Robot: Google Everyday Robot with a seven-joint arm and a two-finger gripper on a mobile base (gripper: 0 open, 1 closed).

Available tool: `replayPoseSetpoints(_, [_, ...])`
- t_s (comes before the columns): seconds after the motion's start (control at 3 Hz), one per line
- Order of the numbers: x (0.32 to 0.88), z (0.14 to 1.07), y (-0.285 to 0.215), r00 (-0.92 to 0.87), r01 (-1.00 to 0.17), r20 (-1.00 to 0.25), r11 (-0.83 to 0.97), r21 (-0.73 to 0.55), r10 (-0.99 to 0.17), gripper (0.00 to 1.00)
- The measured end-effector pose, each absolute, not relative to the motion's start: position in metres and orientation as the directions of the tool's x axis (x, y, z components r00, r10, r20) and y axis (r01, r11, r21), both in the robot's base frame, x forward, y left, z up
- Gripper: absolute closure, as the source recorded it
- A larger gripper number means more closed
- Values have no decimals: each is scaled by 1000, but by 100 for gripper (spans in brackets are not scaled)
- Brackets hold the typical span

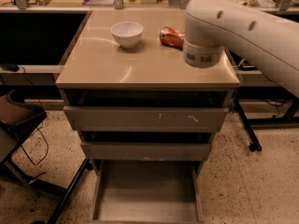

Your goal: Pick 7up can from bottom drawer and place on counter

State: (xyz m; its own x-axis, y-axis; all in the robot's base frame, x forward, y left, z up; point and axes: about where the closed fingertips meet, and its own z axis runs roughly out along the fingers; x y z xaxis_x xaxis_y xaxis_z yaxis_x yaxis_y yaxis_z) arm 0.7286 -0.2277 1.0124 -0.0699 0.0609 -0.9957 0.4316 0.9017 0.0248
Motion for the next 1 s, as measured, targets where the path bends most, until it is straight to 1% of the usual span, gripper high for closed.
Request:
replayPoseSetpoints(0.33, [744, 1040, -231, 2, 453, -999, 891, 32, 35, 100])
replayPoseSetpoints(0.67, [738, 1024, -232, -27, 466, -999, 885, 17, 33, 100])
replayPoseSetpoints(1.0, [739, 989, -228, -126, 465, -991, 885, -22, 42, 100])
